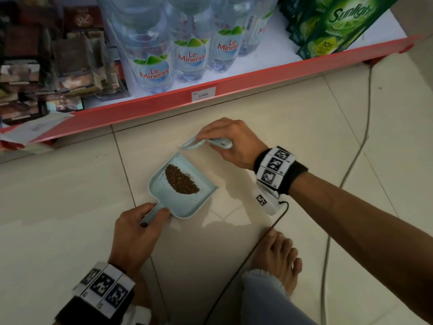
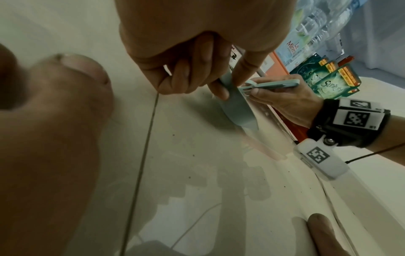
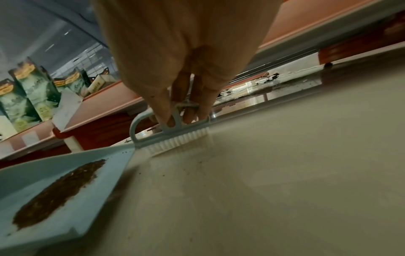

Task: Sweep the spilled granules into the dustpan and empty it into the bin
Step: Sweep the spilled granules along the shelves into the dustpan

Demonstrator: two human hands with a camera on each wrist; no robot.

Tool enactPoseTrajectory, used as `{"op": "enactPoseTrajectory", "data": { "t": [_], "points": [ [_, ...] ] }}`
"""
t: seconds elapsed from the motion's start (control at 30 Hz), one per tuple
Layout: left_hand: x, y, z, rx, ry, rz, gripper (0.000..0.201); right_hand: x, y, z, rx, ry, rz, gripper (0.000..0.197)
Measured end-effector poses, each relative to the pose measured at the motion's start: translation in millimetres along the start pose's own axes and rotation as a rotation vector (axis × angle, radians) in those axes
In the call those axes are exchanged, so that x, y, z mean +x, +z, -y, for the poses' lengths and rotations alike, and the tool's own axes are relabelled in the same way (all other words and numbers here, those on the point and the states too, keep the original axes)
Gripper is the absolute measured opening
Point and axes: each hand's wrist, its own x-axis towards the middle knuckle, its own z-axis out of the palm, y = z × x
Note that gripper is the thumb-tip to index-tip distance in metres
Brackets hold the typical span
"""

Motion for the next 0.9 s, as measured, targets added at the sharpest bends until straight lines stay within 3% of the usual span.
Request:
{"op": "enactPoseTrajectory", "data": {
  "t": [0.23,0.33,0.43,0.57,0.67,0.77,0.9],
  "points": [
    [-7,-11,2,-0.036,-0.040,-0.035,0.021,-11,-22,-17,-0.034,-0.083,0.396,0.049],
    [-3,-7,4,-0.012,-0.064,-0.030,0.020,-32,-38,-37,-0.076,-0.082,0.420,0.046],
    [1,-2,1,-0.022,-0.080,-0.002,0.021,-49,-45,-46,-0.075,0.006,0.303,0.046],
    [6,8,-9,-0.026,-0.077,0.046,0.037,-59,-38,-42,-0.030,0.095,-0.140,0.026],
    [9,15,-17,0.017,-0.063,0.069,0.043,-63,-34,-34,-0.244,0.218,-0.347,0.023],
    [11,20,-21,0.044,-0.072,0.070,0.039,-64,-26,-23,-0.465,0.308,-0.286,0.024],
    [13,24,-26,0.088,-0.093,0.090,0.044,-61,-11,-10,-0.489,0.330,-0.139,0.026]
  ]
}}
